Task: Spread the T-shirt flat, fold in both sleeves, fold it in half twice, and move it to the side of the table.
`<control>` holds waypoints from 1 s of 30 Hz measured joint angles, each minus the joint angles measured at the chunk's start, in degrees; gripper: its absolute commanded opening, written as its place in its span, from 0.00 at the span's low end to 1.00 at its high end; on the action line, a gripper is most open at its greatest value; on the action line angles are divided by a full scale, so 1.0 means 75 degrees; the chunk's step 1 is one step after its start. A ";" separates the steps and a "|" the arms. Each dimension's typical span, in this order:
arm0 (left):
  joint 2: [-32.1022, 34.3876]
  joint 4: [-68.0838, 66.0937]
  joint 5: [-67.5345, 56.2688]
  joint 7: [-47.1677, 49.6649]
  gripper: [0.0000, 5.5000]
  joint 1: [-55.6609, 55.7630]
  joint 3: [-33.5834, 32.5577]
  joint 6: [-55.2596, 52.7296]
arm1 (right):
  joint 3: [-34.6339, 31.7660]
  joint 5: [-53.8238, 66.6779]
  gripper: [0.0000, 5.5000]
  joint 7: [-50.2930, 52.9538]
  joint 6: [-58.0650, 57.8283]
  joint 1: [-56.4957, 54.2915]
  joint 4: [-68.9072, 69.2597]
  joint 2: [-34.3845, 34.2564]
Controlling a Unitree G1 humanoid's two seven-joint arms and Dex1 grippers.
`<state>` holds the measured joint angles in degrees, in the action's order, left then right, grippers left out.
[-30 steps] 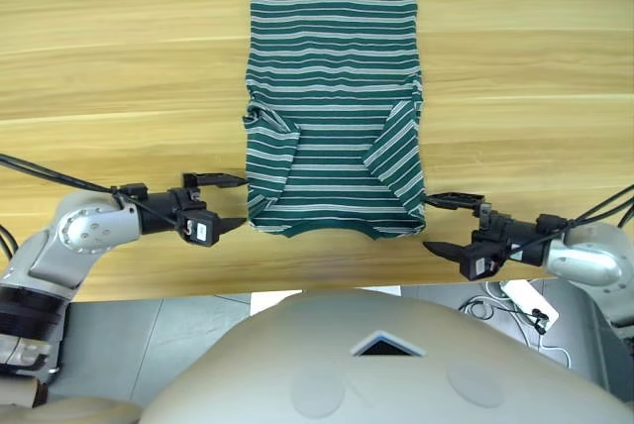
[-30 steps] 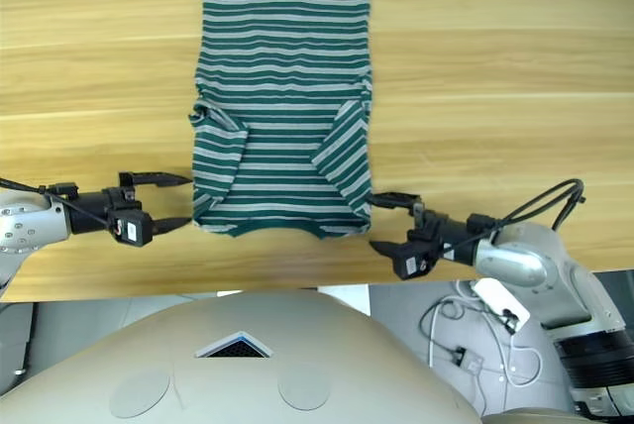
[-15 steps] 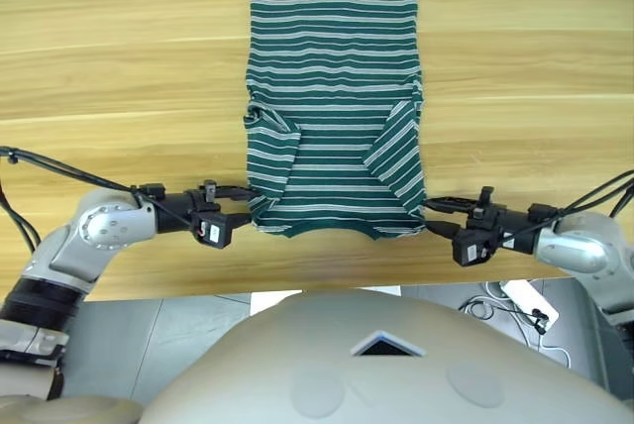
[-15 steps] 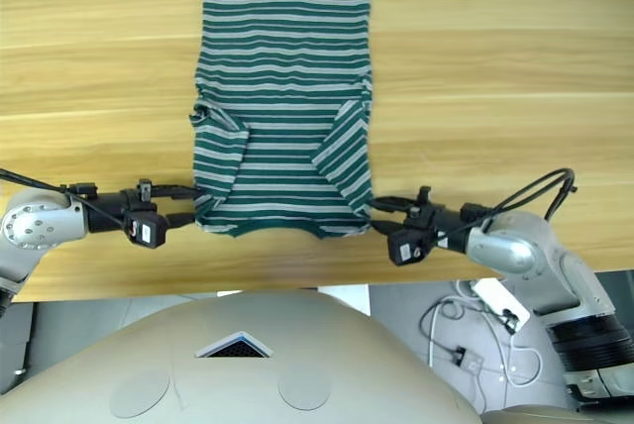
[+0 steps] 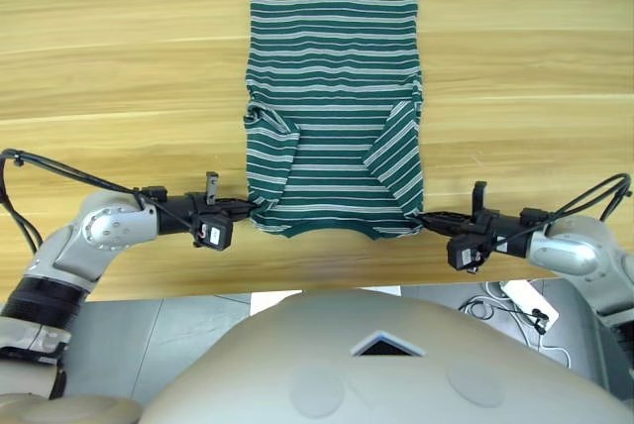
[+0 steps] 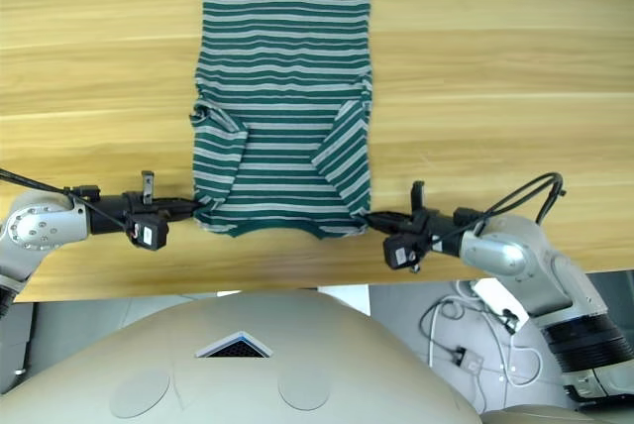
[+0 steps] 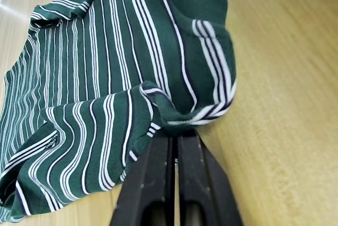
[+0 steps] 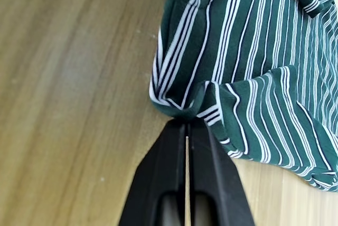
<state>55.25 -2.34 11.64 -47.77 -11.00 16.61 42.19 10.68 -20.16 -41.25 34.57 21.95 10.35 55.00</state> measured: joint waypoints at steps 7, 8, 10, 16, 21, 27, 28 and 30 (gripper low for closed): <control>0.0448 0.0286 -0.0532 0.0008 0.00 -0.0566 -0.0519 0.0211 | -0.0373 0.0236 0.00 0.0069 0.0079 0.0623 0.0230 0.0259; 0.0573 0.0379 -0.0711 0.0001 0.00 -0.0712 -0.0637 0.0251 | -0.0549 0.0438 0.00 0.0058 0.0146 0.0862 0.0351 0.0378; 0.0793 0.0549 -0.1017 -0.0015 0.00 -0.1007 -0.0888 0.0368 | -0.0850 0.0791 0.00 0.0038 0.0420 0.1349 0.0655 0.0561; 0.1549 0.1524 -0.2845 -0.0303 0.00 -0.2383 -0.1732 0.0929 | -0.2153 0.2014 0.00 -0.0070 0.1477 0.2748 0.1404 0.0915; 0.1994 0.2239 -0.4113 -0.0794 0.00 -0.3430 -0.2211 0.1503 | -0.3066 0.2946 0.00 -0.0332 0.2448 0.3751 0.1754 0.0955; 0.1809 0.2018 -0.4260 -0.1058 0.00 -0.2874 -0.2313 0.0981 | -0.3303 0.3372 0.00 -0.0520 0.2594 0.3694 0.1864 0.0928; 0.1646 0.1676 -0.3924 -0.1050 0.00 -0.2452 -0.2197 0.0731 | -0.3235 0.3348 0.00 -0.0511 0.2436 0.3476 0.1835 0.0902; 0.1160 0.0796 -0.3044 -0.1002 0.00 -0.1439 -0.1830 0.0152 | -0.2937 0.3067 0.00 -0.0434 0.1768 0.2606 0.1633 0.0723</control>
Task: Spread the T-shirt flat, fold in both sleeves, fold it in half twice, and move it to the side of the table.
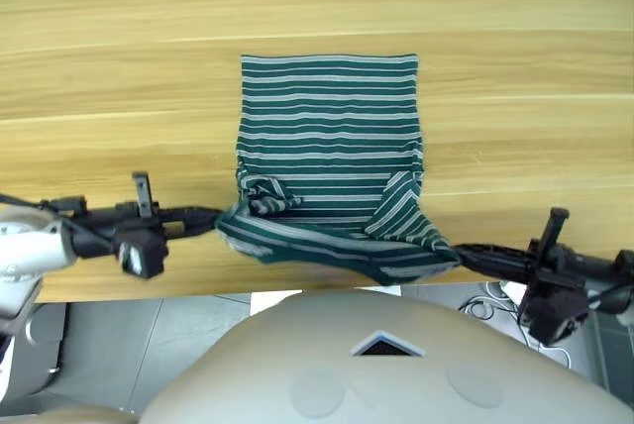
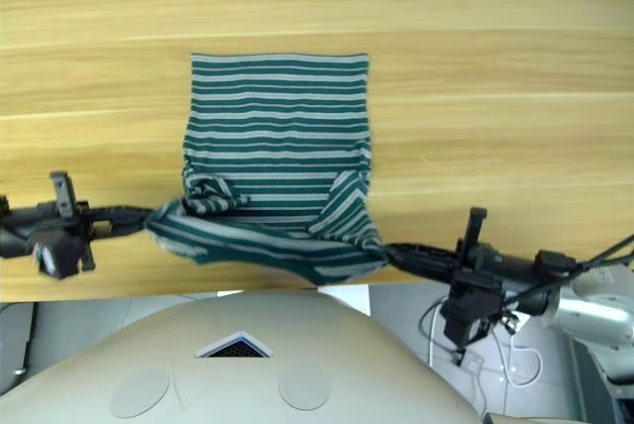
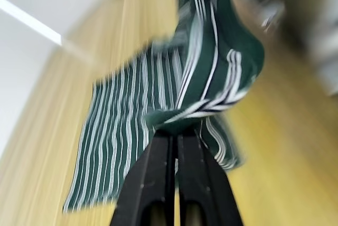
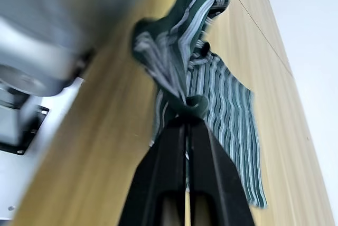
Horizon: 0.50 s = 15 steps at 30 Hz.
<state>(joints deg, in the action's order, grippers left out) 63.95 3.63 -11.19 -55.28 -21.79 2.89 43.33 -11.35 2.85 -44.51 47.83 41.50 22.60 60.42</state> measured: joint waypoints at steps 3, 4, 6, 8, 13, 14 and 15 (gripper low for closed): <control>-0.0701 -0.1047 0.0705 0.0019 0.00 0.1596 0.0433 -0.0410 | 0.0672 -0.0777 0.00 0.0311 -0.1330 -0.1909 -0.0379 -0.0627; -0.0949 -0.1455 0.0962 0.0092 0.00 0.2230 0.0508 -0.0496 | 0.0894 -0.1048 0.00 0.0445 -0.1736 -0.2570 -0.0501 -0.0856; -0.1435 -0.2234 0.1318 0.0230 0.00 0.3280 0.0670 -0.0549 | 0.1290 -0.1614 0.00 0.0662 -0.2352 -0.3698 -0.0960 -0.1298; -0.1991 -0.3089 0.1630 0.0484 0.00 0.4316 0.0780 -0.0594 | 0.1701 -0.2351 0.00 0.0940 -0.2867 -0.4917 -0.1732 -0.1740; -0.3011 -0.5553 0.2724 0.1305 0.00 0.6390 0.1142 -0.0251 | 0.2586 -0.3754 0.00 0.1613 -0.3497 -0.7011 -0.3469 -0.2510; -0.3174 -0.6036 0.3001 0.1558 0.00 0.6725 0.1253 -0.0155 | 0.2774 -0.3956 0.00 0.1748 -0.3575 -0.7306 -0.3838 -0.2648; -0.3321 -0.6445 0.3261 0.1810 0.00 0.7026 0.1341 -0.0076 | 0.2888 -0.4156 0.00 0.1886 -0.3663 -0.7567 -0.4140 -0.2802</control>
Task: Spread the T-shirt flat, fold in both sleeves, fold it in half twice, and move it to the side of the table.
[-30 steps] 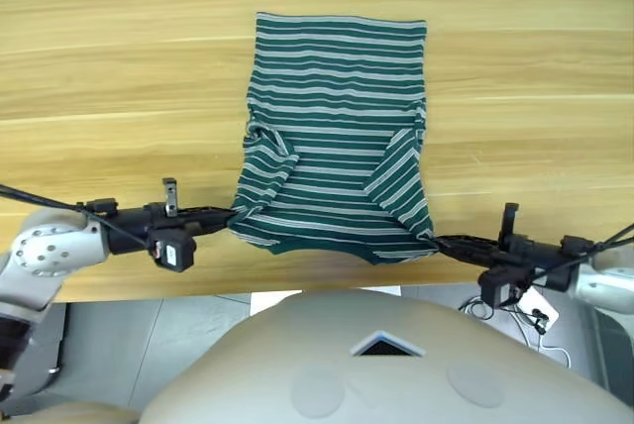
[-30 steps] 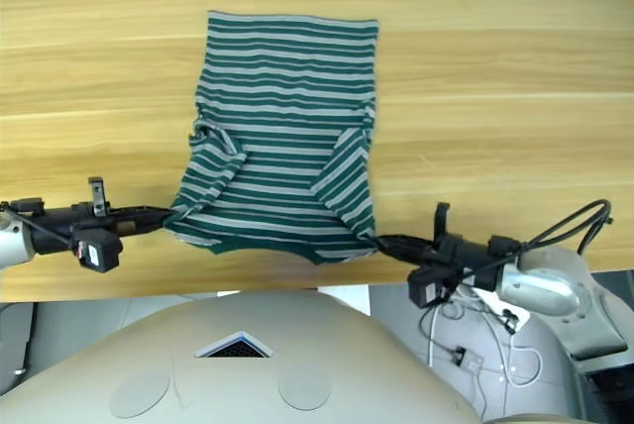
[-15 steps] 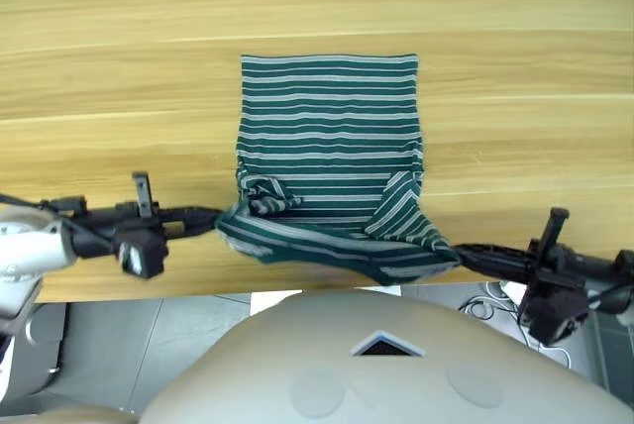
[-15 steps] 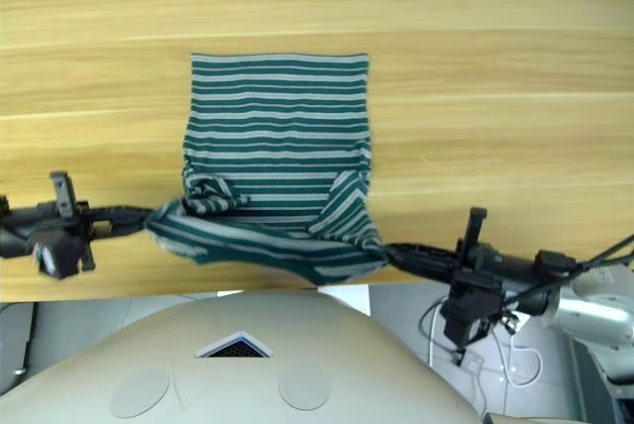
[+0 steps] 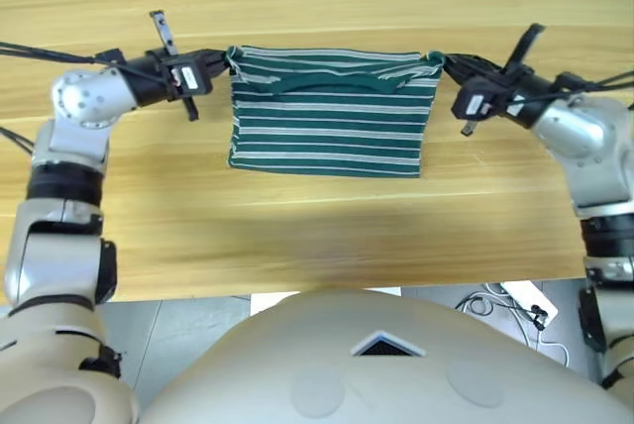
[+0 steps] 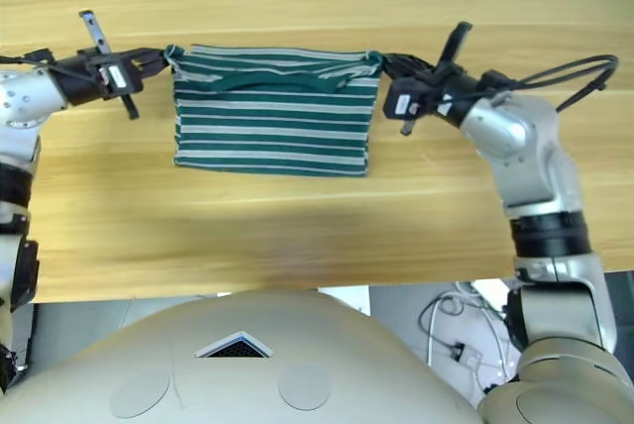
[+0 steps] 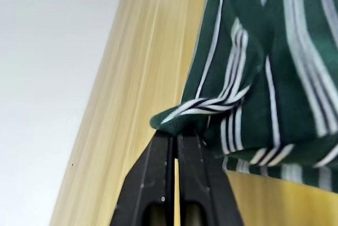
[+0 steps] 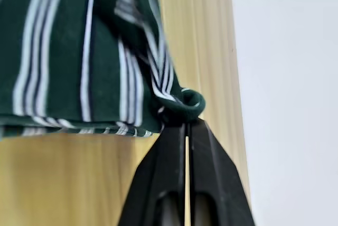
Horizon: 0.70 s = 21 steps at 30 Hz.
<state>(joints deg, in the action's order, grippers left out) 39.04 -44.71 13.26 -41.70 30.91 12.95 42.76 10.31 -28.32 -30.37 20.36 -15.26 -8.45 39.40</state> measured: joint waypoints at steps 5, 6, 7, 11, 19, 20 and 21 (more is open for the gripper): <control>-0.0559 -0.1567 0.0834 0.0992 0.00 0.1167 0.0344 0.0273 | 0.0426 -0.0536 0.00 0.0586 -0.0294 -0.0750 -0.1096 -0.0419; -0.0706 -0.1910 0.1091 0.1284 0.00 0.1366 0.0508 0.0245 | 0.0522 -0.0628 0.00 0.0681 -0.0337 -0.0850 -0.1311 -0.0512; -0.0881 -0.2279 0.1381 0.1616 0.00 0.1531 0.0678 0.0210 | 0.0641 -0.0655 0.00 0.0765 -0.0351 -0.0904 -0.1501 -0.0644; -0.1360 -0.3273 0.2260 0.2787 0.00 0.1907 0.1238 -0.0214 | 0.1048 -0.0878 0.00 0.0974 -0.0373 -0.1038 -0.2152 -0.0913; -0.2072 -0.4151 0.2103 0.3195 0.13 0.1961 0.0992 -0.1256 | 0.1070 -0.0773 0.19 0.1536 -0.0610 -0.1040 -0.2383 -0.1278; -0.2095 -0.4180 0.2028 0.3211 0.17 0.1969 0.0863 -0.1392 | 0.0936 -0.0632 0.23 0.1674 -0.0724 -0.1041 -0.2355 -0.1329; -0.2126 -0.4235 0.1835 0.3209 0.19 0.2010 0.0685 -0.1580 | 0.0697 -0.0503 0.25 0.1862 -0.0871 -0.1046 -0.2280 -0.1410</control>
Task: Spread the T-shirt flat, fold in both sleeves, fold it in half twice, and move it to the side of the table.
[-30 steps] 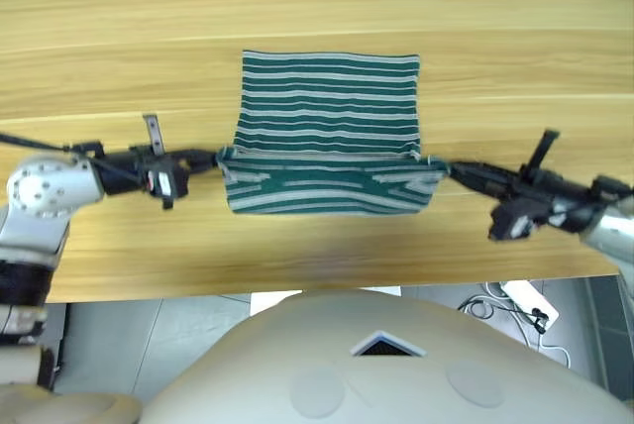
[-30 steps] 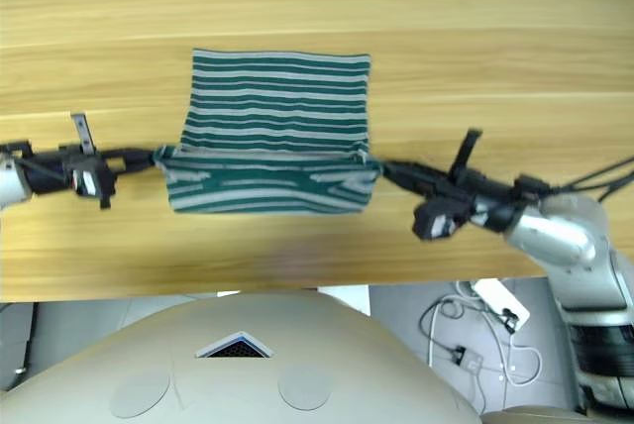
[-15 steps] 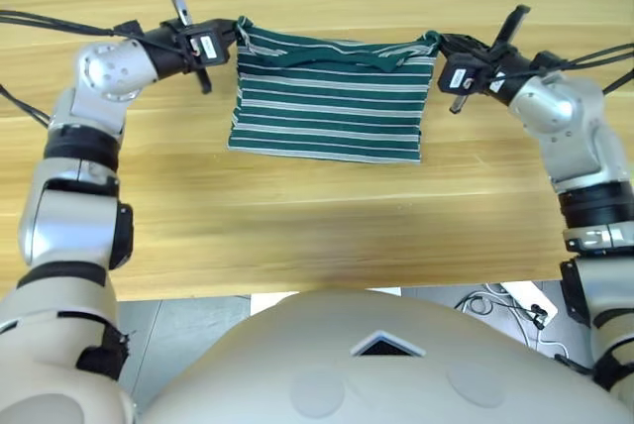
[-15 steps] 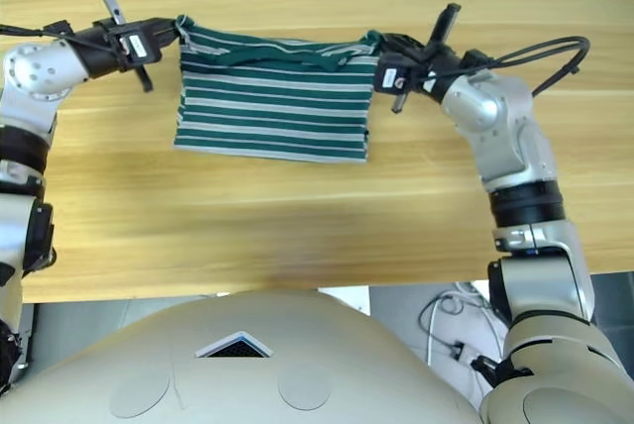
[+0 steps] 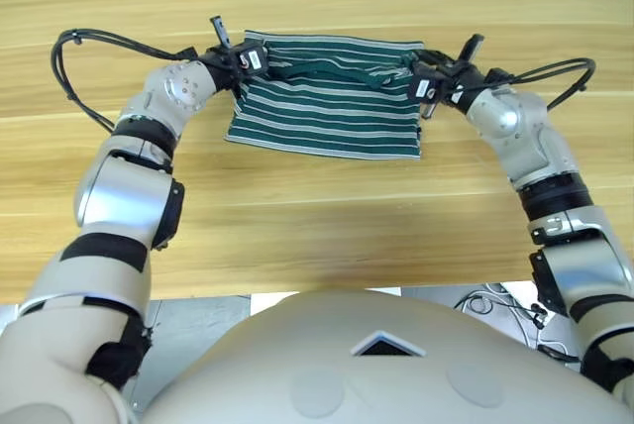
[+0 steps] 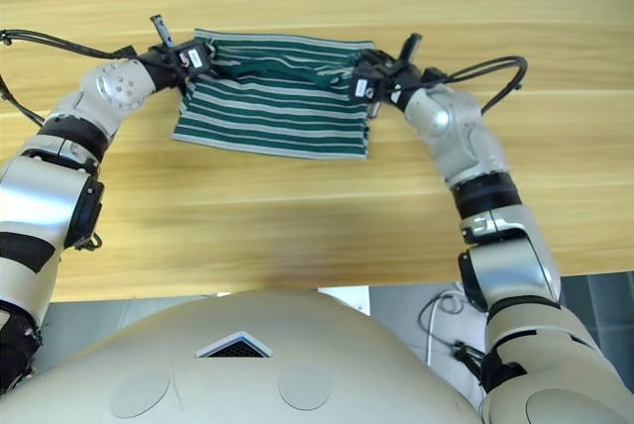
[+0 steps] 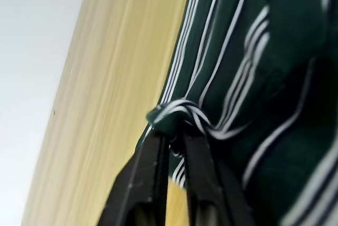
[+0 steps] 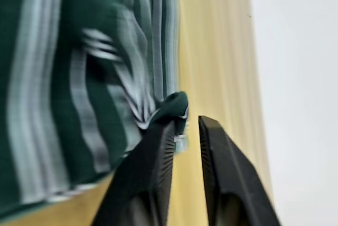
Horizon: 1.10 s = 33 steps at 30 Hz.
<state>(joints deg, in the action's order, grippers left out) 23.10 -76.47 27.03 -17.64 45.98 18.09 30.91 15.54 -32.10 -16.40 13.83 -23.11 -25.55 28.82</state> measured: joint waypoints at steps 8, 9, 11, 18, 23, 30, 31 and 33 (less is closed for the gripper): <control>-0.0102 -0.0149 -0.1989 -0.0310 0.34 0.0975 -0.2163 -0.1817 | -0.0942 0.0923 0.50 0.1479 -0.0346 -0.1349 -0.1969 -0.0780; -0.0147 -0.0175 -0.2320 -0.0387 0.34 0.1071 -0.2505 -0.2119 | -0.0904 0.0930 0.54 0.1557 -0.0310 -0.1459 -0.2282 -0.0854; -0.0293 -0.0198 -0.3288 -0.0402 0.34 0.1352 -0.3520 -0.3027 | -0.0803 0.1152 0.61 0.1362 0.0164 -0.1518 -0.2553 -0.1012; -0.0358 -0.0104 -0.3952 -0.0579 0.34 0.1353 -0.4425 -0.2945 | -0.0171 0.3113 0.82 -0.1992 0.2074 0.1077 0.2079 0.0301; -0.0321 0.0110 -0.3745 -0.0930 0.34 0.0427 -0.4121 -0.1891 | 0.0256 0.1317 0.82 -0.2155 0.1864 0.1603 0.2433 0.1209; -0.0175 0.0443 -0.3652 -0.1365 0.34 0.0120 -0.4000 -0.1053 | 0.1061 -0.0201 0.82 -0.2103 0.1811 0.1710 0.2638 0.1464; -0.0147 0.0447 -0.3655 -0.1367 0.34 0.0106 -0.4011 -0.0994 | 0.1116 -0.0289 0.82 -0.2042 0.1820 0.1668 0.2613 0.1463; -0.0119 0.0498 -0.3658 -0.1365 0.34 0.0021 -0.4036 -0.0878 | 0.1190 -0.0396 0.82 -0.1980 0.1840 0.1627 0.2644 0.1490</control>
<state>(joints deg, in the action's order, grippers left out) 22.21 -72.73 -0.41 -27.87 46.13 -12.18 24.32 24.46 -35.06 -31.25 27.63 -10.90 -5.72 40.00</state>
